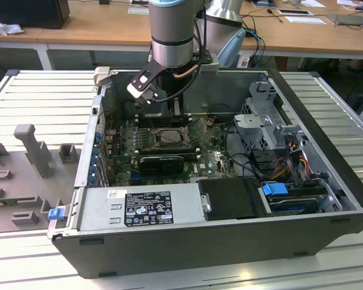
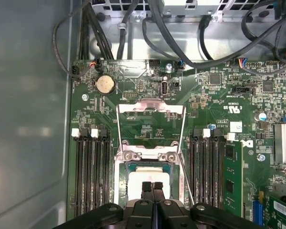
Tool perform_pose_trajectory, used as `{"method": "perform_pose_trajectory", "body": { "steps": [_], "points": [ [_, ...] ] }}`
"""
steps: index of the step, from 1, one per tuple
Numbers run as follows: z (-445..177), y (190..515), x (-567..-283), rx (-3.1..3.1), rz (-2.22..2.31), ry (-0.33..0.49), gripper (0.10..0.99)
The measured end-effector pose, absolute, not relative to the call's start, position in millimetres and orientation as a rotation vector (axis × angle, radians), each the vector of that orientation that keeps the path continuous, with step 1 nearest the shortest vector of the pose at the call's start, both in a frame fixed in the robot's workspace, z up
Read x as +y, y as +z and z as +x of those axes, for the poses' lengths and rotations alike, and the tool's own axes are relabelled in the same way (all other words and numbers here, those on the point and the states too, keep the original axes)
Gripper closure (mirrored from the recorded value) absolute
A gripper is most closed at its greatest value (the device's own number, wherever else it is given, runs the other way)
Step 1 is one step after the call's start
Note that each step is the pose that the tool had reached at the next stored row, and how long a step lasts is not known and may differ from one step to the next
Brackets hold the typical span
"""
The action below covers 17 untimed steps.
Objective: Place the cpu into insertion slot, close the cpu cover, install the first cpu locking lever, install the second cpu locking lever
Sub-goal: 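Close the cpu cover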
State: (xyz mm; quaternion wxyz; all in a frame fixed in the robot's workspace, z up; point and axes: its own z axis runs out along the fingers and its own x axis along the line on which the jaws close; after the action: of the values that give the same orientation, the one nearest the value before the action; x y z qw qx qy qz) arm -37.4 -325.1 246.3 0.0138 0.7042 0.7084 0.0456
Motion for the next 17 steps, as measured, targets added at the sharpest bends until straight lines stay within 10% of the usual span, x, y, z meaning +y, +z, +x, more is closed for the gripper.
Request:
{"method": "perform_pose_trajectory", "body": {
  "steps": [17],
  "points": [
    [-23.0,263.4,-324.4,2.206,2.193,0.142,0.980]
  ]
}}
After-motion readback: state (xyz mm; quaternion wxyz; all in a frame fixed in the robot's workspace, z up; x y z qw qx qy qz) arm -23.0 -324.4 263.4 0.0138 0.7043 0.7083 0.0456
